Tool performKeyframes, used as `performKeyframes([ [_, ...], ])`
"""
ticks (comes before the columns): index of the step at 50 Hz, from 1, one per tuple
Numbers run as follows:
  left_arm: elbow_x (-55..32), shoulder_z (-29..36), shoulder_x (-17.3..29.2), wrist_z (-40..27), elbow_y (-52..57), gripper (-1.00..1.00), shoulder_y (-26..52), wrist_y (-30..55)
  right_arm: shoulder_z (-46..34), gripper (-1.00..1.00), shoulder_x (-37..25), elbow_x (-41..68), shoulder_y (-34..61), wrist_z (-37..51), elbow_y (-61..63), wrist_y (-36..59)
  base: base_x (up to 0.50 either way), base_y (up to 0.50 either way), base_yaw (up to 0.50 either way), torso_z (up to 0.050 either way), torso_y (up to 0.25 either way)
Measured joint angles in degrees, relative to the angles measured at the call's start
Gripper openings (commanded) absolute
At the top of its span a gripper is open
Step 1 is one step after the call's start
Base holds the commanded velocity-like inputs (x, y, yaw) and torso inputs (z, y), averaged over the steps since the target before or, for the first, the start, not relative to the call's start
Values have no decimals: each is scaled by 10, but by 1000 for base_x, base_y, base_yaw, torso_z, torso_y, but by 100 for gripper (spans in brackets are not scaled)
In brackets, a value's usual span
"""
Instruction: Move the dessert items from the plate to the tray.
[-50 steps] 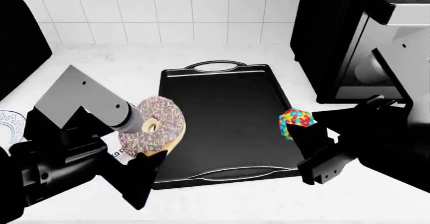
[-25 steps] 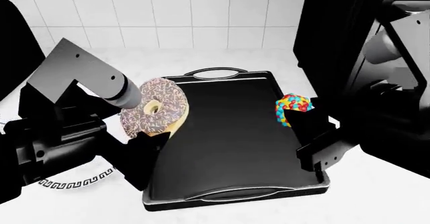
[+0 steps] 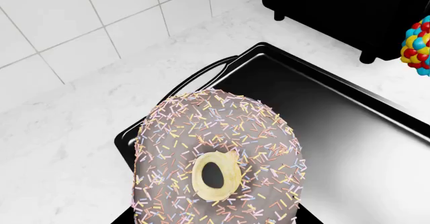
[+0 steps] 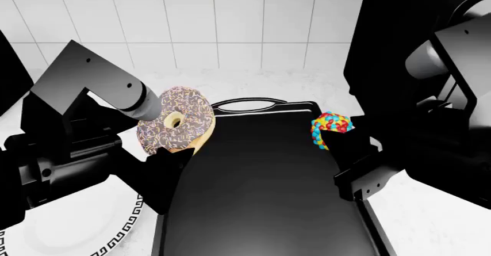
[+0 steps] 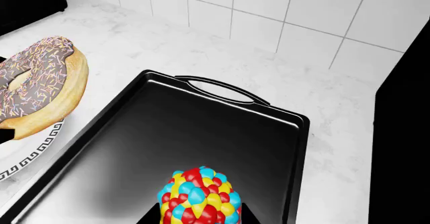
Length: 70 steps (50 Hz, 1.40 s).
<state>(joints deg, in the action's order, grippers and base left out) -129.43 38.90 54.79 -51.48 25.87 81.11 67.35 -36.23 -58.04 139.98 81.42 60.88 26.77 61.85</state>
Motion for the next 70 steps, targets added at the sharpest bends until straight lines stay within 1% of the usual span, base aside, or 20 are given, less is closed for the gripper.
performKeyframes([
  [18, 2, 5, -1, 0, -1, -100, 1, -1, -24, -100, 3, 42, -5, 1, 13, -6, 0, 0, 0, 0, 0],
  [37, 4, 12, -3, 1, -2, -100, 2, -1, -55, -100, 14, 56, -10, 1, 1, 4, 0, 0, 0, 0, 1],
  [53, 11, 16, -5, 5, -5, -100, -1, -1, -86, -100, 1, 91, -3, 21, 17, 9, 0, 0, 0, 0, 0],
  [70, 14, 20, -6, 7, -4, -100, -1, -3, -104, -100, -2, 96, -7, 26, 23, 14, 0, 0, 0, 0, 0],
])
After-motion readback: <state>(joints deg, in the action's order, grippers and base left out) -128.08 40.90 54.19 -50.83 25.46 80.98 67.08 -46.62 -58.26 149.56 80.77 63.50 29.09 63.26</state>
